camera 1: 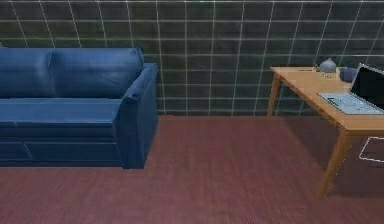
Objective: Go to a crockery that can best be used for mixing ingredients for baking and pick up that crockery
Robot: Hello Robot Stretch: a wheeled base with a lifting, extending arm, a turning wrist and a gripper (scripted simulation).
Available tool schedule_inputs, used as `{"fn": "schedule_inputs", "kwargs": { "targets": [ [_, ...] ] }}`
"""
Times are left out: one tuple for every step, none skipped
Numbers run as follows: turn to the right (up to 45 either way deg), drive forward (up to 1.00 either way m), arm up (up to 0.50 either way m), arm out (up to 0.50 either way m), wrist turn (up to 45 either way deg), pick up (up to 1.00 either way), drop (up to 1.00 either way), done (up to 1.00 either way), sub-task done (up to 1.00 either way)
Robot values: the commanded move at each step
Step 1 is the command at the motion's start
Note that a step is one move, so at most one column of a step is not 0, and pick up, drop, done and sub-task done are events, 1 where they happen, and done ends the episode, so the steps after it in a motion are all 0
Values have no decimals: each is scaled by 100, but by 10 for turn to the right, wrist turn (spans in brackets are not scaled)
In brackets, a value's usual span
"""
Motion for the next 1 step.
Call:
{"fn": "schedule_inputs", "kwargs": {
  "targets": [
    [120, 0, 0, 0, 0, 0, 0, 0, 0]
  ]
}}
